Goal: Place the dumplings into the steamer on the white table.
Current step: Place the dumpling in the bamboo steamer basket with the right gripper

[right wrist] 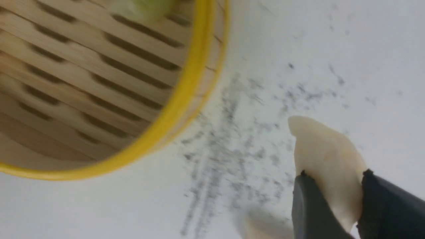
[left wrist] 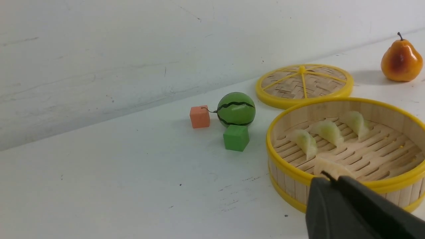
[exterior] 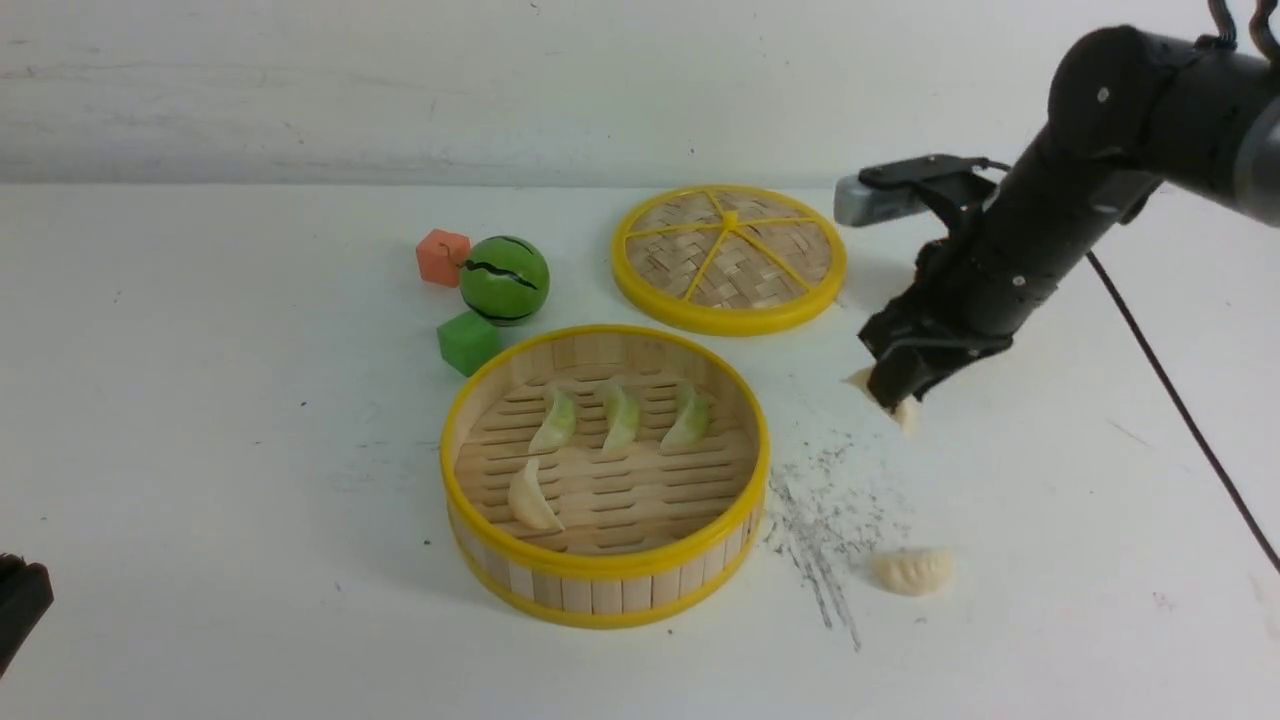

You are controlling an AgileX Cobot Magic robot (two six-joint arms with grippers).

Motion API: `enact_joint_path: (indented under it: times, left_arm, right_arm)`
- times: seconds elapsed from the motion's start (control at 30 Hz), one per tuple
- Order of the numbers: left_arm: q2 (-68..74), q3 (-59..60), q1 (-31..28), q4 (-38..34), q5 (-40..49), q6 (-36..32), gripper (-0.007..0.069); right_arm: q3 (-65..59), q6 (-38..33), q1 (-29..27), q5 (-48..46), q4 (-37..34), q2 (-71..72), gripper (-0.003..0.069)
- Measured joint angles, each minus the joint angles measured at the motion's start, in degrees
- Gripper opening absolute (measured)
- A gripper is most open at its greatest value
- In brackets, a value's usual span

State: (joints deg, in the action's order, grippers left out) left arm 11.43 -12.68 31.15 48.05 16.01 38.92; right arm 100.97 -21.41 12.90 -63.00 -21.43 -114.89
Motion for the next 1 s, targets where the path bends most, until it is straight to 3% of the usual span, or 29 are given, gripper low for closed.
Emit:
enact_joint_path:
  times: [0.2, 0.47, 0.9, 1.0]
  left_arm:
    - [0.0, 0.0, 0.0, 0.3, -0.1, 0.0, 0.002]
    - [0.0, 0.0, 0.0, 0.4, -0.1, 0.0, 0.002]
    - [0.0, 0.0, 0.0, 0.5, 0.0, 0.0, 0.0028]
    - [0.0, 0.0, 0.0, 0.5, 0.0, 0.0, 0.0029]
  right_arm:
    - [0.7, 0.1, 8.8, 2.7, -7.3, -0.6, 0.019]
    - [0.7, 0.9, 18.6, 11.3, -7.4, -6.8, 0.0189]
    - [0.7, 5.2, 19.1, 15.7, -3.8, -9.9, 0.018]
    - [0.7, 5.2, 19.1, 15.7, -3.7, -9.9, 0.0216]
